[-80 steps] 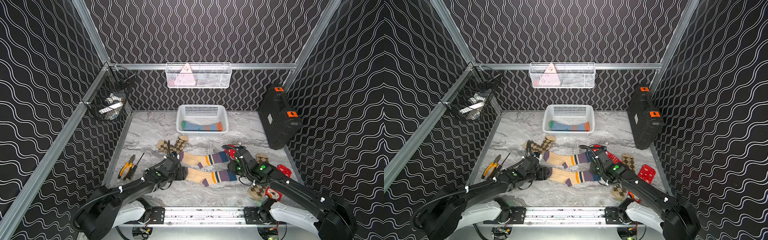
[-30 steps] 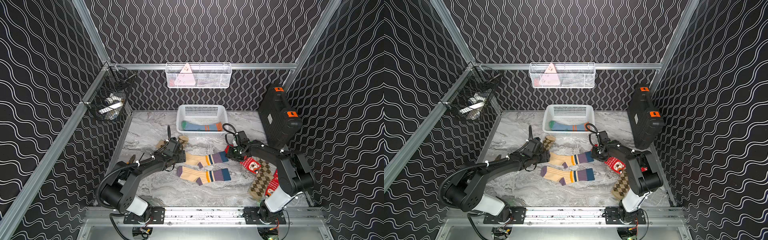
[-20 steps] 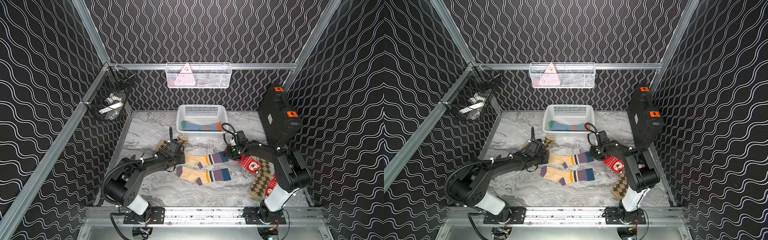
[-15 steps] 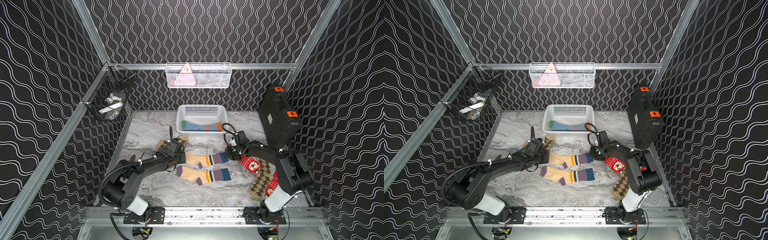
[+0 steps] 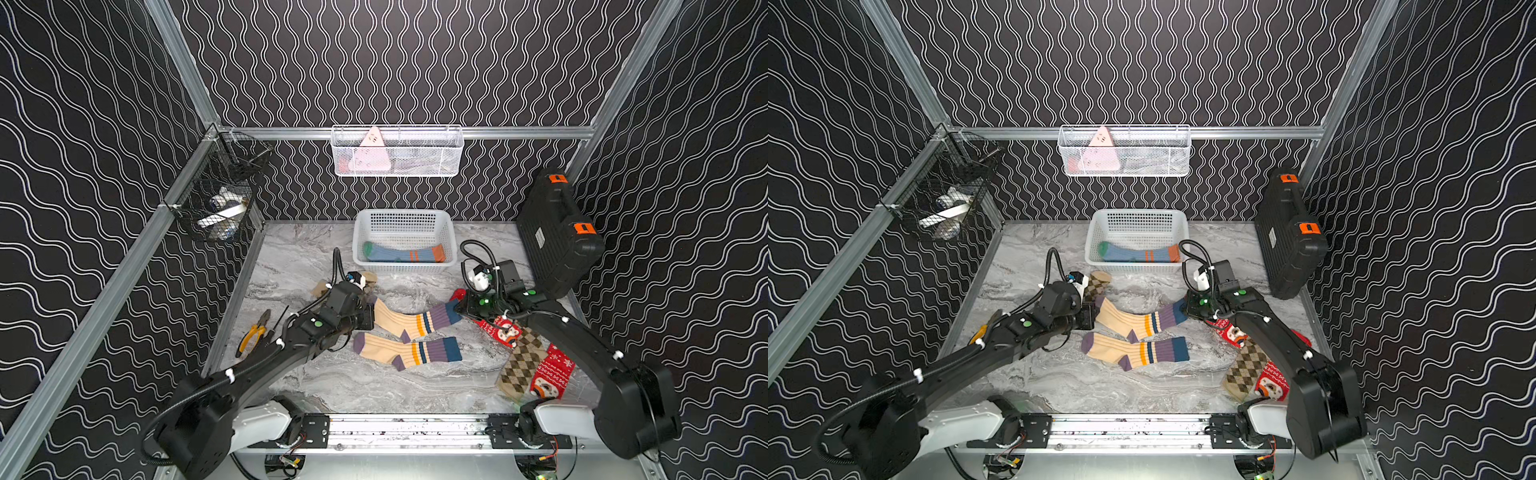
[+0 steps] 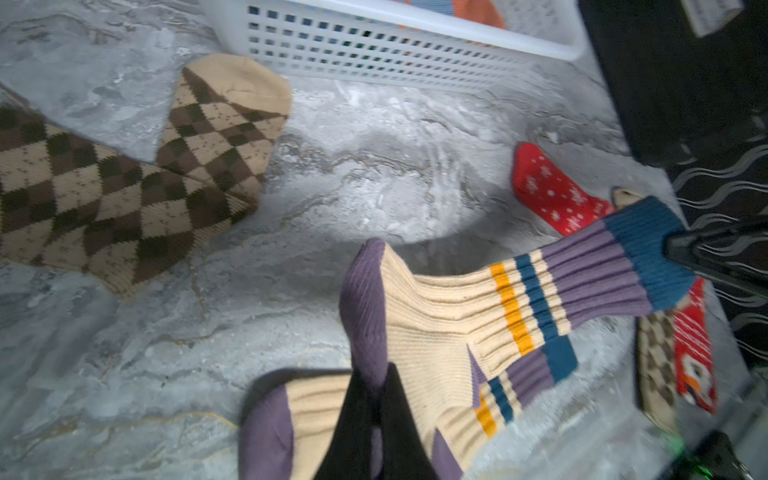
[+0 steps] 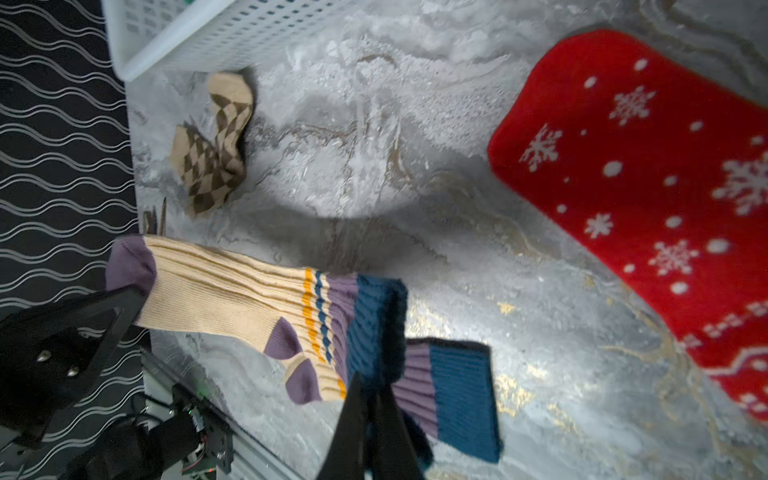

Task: Place the socks together as a pair
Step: Place the sock in the sock.

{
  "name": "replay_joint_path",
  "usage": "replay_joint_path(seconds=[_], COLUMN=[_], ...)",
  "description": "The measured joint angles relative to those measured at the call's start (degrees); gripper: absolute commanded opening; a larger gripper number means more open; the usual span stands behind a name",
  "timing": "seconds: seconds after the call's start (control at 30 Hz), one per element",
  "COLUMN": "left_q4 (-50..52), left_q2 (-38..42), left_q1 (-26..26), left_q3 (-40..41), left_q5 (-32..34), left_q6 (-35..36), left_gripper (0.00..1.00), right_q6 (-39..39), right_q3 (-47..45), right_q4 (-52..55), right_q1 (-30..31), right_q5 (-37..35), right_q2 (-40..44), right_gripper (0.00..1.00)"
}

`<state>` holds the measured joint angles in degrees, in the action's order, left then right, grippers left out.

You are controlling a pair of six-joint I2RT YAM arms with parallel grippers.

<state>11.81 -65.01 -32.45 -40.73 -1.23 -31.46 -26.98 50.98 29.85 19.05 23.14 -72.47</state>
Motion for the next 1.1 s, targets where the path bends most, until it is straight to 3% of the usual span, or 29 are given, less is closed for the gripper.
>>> replay_joint_path(seconds=[0.3, 0.53, 1.1], left_q4=[7.4, 6.1, 0.4], left_q2=[12.2, 8.9, 3.3], left_q1=[-3.3, -3.4, -3.4], left_q3=[4.4, 10.3, 12.4], left_q5=[0.2, 0.0, 3.1], left_q6=[-1.7, -3.0, -3.1], left_gripper=[0.0, 0.0, 0.0], right_q6=[-2.2, -3.6, -2.3], right_q3=[-7.1, -11.3, -10.8], right_q4=[4.0, 2.5, -0.7], right_q1=[3.8, 4.9, 4.8], right_q5=[3.1, 2.9, -1.0], right_q2=[8.5, 5.9, 1.0], right_gripper=[0.0, 0.0, 0.0])
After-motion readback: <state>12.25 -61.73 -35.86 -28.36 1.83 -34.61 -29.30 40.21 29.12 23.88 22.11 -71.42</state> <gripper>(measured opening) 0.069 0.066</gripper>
